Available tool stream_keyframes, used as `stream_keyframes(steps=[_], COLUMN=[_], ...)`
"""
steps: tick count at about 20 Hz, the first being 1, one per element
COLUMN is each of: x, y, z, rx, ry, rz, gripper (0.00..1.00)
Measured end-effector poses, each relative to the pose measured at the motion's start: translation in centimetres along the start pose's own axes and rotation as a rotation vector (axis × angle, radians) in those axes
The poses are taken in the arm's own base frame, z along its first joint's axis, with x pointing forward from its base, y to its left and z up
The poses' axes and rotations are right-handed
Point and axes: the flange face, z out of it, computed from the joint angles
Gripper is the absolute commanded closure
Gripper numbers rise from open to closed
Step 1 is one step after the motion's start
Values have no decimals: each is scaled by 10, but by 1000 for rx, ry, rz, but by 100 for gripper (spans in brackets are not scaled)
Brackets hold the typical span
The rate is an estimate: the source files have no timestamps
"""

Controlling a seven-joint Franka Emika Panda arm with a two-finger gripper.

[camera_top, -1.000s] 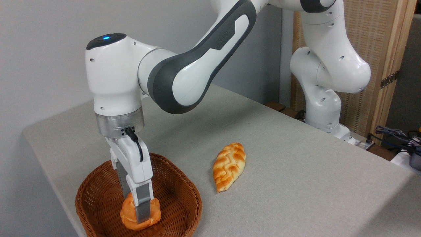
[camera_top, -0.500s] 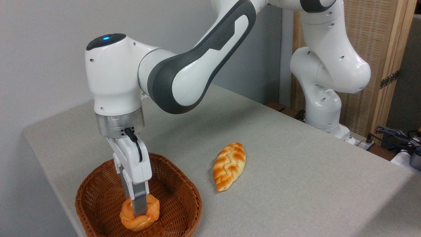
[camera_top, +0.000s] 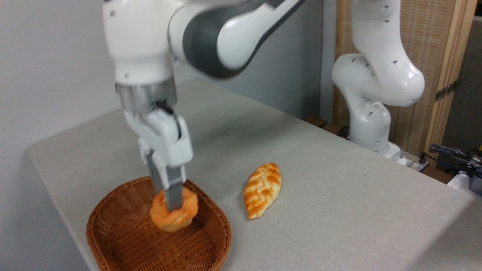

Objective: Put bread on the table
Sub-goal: 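Lift the bun out of the basket and carry it toward the braided roll, then lower the bun onto the table beside the braided roll and open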

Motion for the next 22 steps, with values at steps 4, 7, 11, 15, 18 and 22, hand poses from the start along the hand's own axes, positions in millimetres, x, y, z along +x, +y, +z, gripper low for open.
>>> stream_keyframes(steps=[4,7,11,15,18,22], x=[-44,-80,-114,-124,-129,-129], y=[10,24,44,53,60,61], z=[-35,-24,11,40,59,60], rx=[-2,-15,-42,-38,-38,-38], ry=[-79,-151,-272,-343,-363,-362], rz=[46,121,179,222,244,246], gripper=[71,65,36,1,0,0])
